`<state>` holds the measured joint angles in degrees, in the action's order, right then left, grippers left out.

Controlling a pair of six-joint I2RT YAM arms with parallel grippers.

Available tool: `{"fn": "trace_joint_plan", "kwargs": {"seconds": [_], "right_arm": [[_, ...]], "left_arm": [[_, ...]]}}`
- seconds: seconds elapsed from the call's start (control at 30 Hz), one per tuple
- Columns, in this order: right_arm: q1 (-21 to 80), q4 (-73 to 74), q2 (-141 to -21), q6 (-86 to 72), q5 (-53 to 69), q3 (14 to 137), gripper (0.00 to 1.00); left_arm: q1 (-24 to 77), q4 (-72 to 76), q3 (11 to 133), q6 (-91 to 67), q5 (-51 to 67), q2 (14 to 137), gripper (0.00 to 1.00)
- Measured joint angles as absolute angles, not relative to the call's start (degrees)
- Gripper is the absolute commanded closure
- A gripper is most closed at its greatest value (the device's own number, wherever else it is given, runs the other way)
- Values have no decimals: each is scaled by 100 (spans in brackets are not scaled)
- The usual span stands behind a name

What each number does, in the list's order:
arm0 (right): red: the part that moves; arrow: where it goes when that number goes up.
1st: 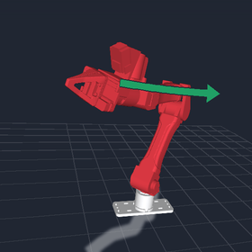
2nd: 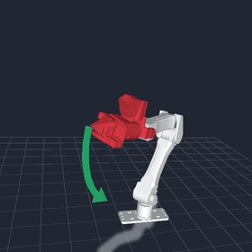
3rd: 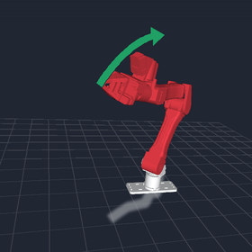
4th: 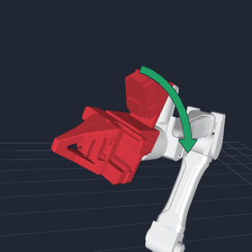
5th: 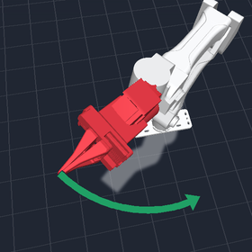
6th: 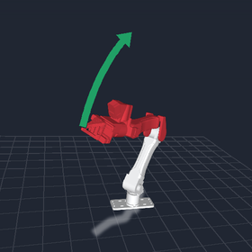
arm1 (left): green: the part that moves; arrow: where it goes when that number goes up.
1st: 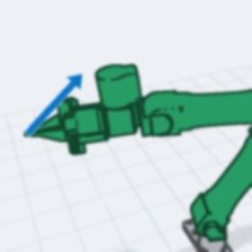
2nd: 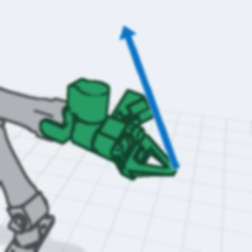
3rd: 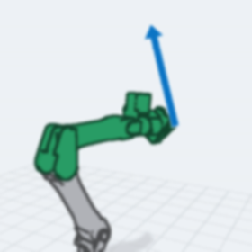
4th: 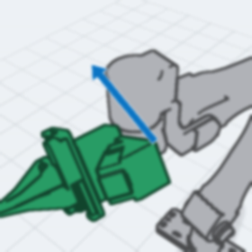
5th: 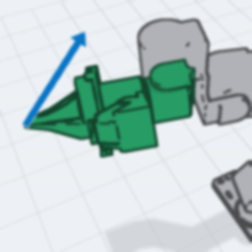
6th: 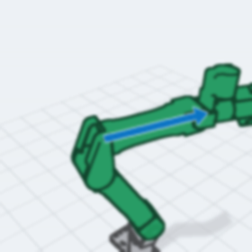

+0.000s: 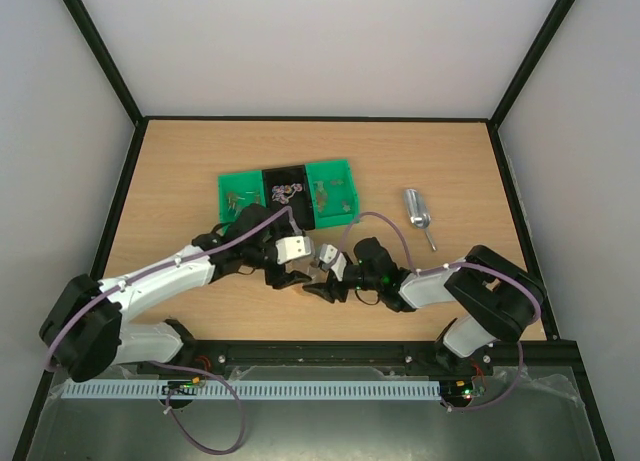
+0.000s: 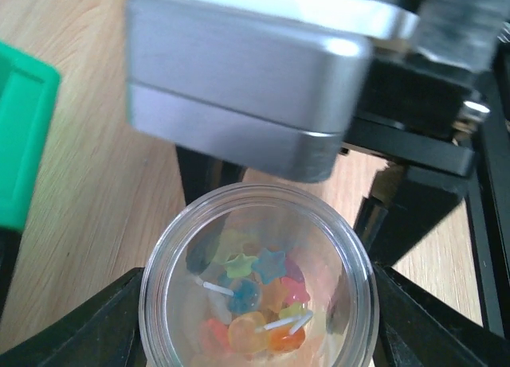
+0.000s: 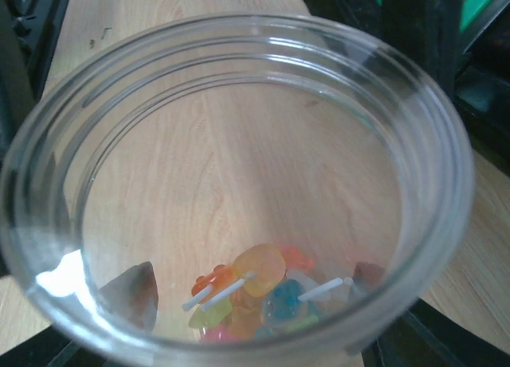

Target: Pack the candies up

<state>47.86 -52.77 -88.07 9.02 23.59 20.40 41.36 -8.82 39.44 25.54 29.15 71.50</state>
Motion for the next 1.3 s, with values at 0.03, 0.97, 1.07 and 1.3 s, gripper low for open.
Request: {"fn": "trace_joint_plan", "kwargs": {"seconds": [0.03, 0.97, 1.07, 1.3], "right_arm": [[4805, -5271, -8801, 952, 2403, 2038, 46], [4807, -5205, -8774, 1271, 2497, 2018, 48], [4801, -5207, -8774, 1236, 2462, 2018, 48], [4799, -5212, -8774, 1216, 2388, 2023, 48]], "left_arm": [[4101, -1087, 4036, 2864, 3065, 7196, 37], [4228, -528, 3656, 1737, 2593, 6812, 12], [4307, -340, 3645, 1509, 2484, 6871, 19], [4351, -211, 3647, 1678, 2499, 6936, 23]]}}
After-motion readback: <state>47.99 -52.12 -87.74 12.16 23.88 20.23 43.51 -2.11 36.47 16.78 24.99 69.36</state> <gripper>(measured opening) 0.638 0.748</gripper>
